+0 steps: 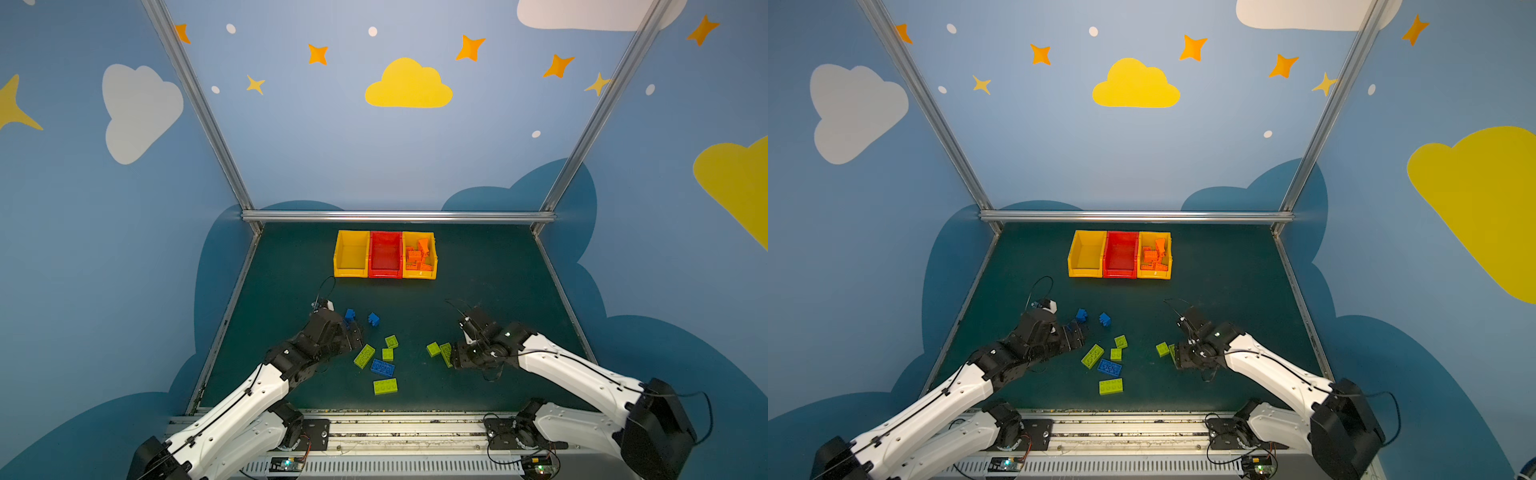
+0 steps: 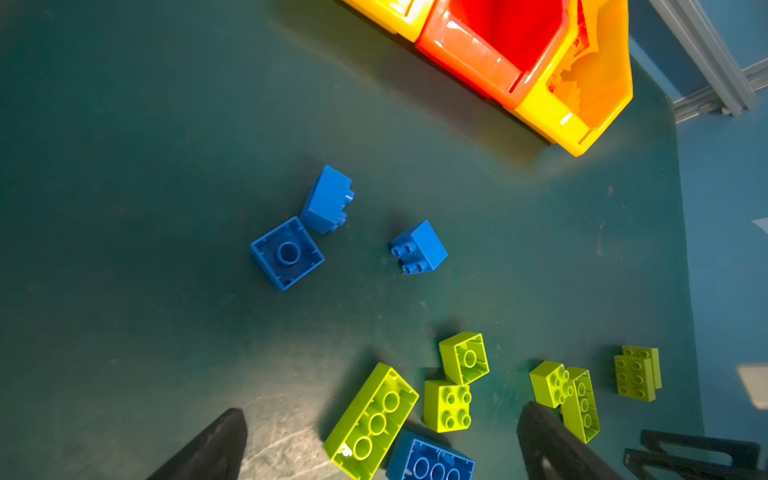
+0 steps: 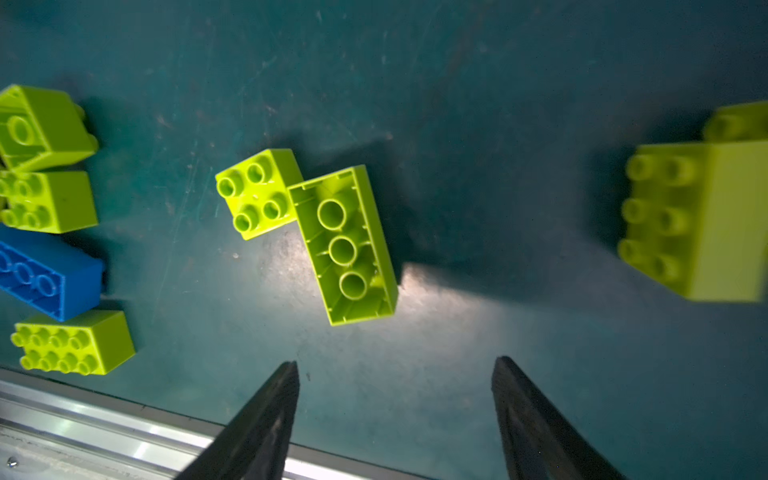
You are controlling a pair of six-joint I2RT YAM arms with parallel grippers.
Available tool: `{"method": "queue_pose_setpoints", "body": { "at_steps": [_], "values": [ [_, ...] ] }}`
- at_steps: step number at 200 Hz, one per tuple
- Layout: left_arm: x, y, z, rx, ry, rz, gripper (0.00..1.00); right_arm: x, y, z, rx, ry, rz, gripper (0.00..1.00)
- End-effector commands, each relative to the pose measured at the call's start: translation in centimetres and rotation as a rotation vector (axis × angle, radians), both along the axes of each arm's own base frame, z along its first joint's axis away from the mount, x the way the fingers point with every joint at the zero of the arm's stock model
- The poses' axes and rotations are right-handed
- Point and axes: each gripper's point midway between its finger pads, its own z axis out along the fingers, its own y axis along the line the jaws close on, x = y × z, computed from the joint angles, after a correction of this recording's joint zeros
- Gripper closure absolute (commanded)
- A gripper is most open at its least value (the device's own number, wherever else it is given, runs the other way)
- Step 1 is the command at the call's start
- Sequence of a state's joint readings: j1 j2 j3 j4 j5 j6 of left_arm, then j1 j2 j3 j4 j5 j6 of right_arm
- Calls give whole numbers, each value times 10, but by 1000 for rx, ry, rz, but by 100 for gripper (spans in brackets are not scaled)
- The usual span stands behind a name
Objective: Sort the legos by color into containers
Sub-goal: 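Grasp the lime-green 2x4 brick with the right gripper while the left gripper withdraws, then carry the lime-green 2x4 brick into the red bin with the right gripper and release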
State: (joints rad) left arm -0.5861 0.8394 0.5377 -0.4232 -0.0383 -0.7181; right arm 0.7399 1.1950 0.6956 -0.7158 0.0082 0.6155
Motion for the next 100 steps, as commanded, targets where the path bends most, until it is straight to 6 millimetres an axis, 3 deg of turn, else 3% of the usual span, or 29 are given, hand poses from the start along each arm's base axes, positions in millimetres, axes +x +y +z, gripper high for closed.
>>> {"method": "queue_pose_setpoints", "body": {
  "at_steps": [1,50,100],
  "values": [
    [-2,9,-3,27,1,35,0,6,18,-6,23,21,55,31],
    [-1,12,-19,76,41,41,0,16,23,-31,-47,64,80,43],
    [1,9,-17,78,35,22,0,27,30,-32,-77,63,109,55]
  ]
}}
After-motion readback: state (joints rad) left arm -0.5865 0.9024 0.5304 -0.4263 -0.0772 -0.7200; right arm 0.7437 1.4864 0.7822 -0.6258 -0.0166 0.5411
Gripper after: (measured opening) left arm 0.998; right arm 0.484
